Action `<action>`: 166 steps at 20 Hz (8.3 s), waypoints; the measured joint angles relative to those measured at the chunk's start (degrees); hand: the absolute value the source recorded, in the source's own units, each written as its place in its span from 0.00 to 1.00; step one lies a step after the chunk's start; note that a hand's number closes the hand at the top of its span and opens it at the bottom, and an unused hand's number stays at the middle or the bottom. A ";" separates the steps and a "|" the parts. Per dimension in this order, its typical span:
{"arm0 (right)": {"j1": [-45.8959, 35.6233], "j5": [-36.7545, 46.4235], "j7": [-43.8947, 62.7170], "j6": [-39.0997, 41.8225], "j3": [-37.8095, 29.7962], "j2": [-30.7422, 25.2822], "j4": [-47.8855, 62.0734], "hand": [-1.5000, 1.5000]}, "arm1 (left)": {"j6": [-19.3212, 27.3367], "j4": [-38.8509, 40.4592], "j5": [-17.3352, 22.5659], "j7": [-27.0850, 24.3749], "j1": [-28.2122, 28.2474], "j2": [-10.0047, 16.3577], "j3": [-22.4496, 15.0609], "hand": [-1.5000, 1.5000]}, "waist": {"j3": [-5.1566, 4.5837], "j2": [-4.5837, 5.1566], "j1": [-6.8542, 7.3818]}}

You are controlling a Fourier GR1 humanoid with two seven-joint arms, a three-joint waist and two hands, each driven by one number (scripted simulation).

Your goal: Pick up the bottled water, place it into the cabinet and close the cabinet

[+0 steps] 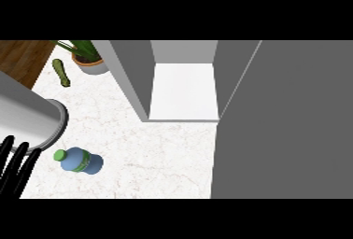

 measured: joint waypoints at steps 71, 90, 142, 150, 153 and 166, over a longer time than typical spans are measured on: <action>18.26 2.19 -18.22 9.41 5.77 -2.18 1.02 0.00 | -24.04 98.50 -21.29 -44.52 -35.49 10.62 18.31 0.00 | -0.07 0.26 -0.99; 14.04 3.70 -16.18 6.97 7.53 -0.55 3.06 0.00 | -28.13 108.14 -18.60 -46.01 -41.26 10.50 18.37 0.00 | 0.51 0.07 -0.80; 12.23 3.44 -17.83 5.75 8.69 -1.98 6.87 0.00 | -19.03 74.99 -8.86 -30.38 -35.86 -2.39 7.61 1.00 | 0.05 0.00 -0.11; 14.21 3.61 -18.19 5.80 10.51 -2.39 5.94 0.00 | -6.34 58.37 -6.66 -24.96 -33.66 -4.34 -3.35 1.00 | 0.03 0.01 -0.36; 13.86 4.58 -19.35 5.36 11.54 -1.83 7.32 0.00 | -1.22 55.61 -6.56 -23.50 -35.81 -4.54 -6.79 1.00 | 0.02 0.06 -0.49; 12.82 2.19 -19.18 5.50 10.61 -3.06 7.81 0.00 | 20.75 57.36 -9.06 -24.15 -46.83 -4.11 -18.49 1.00 | -0.15 -0.13 -0.61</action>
